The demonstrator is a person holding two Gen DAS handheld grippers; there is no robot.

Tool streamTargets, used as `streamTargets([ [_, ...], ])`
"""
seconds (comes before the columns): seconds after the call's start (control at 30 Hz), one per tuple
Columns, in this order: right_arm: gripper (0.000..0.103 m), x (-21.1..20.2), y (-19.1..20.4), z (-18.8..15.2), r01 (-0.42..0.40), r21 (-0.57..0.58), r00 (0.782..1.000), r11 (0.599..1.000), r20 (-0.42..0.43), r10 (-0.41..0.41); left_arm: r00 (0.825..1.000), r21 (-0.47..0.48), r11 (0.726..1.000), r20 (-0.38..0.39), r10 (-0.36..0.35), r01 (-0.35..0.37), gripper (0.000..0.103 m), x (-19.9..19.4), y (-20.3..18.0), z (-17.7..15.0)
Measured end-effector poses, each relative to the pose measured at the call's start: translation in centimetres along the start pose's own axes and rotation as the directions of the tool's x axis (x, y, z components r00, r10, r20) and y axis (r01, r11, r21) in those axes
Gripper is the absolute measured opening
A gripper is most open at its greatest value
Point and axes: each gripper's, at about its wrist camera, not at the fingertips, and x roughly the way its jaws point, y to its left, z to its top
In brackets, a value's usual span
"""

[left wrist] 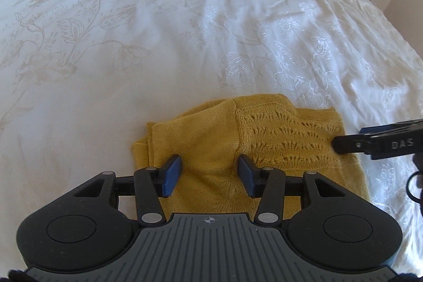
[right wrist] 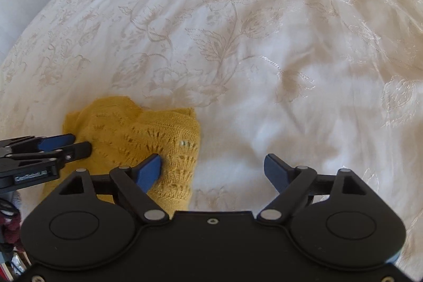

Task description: Fold small clothes

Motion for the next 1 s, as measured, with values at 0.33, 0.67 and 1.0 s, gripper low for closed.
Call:
streamTargets([
  [0.33,0.102,-0.4,-0.3,0.3,-0.011,0.013,0.999,1.000,0.035,0.010,1.000,0.021,1.000,-0.014,-0.017,0.018,0.071,-1.0,-0.2,0.0],
  [0.67,0.102,-2.5,-0.5,-5.2,-0.055,0.016,0.998,0.998,0.007,0.055,0.995,0.003,0.998,-0.069,0.068,-0.068,0.083,-3.1,0.8,-4.3],
  [1.0,0.102,-6.4,-0.5,-6.2,-0.071,0.013,0.993,0.997,0.099,0.069,0.994,-0.066,0.992,-0.006,0.110,-0.110,0.091,-7.1,1.0,-5.3],
])
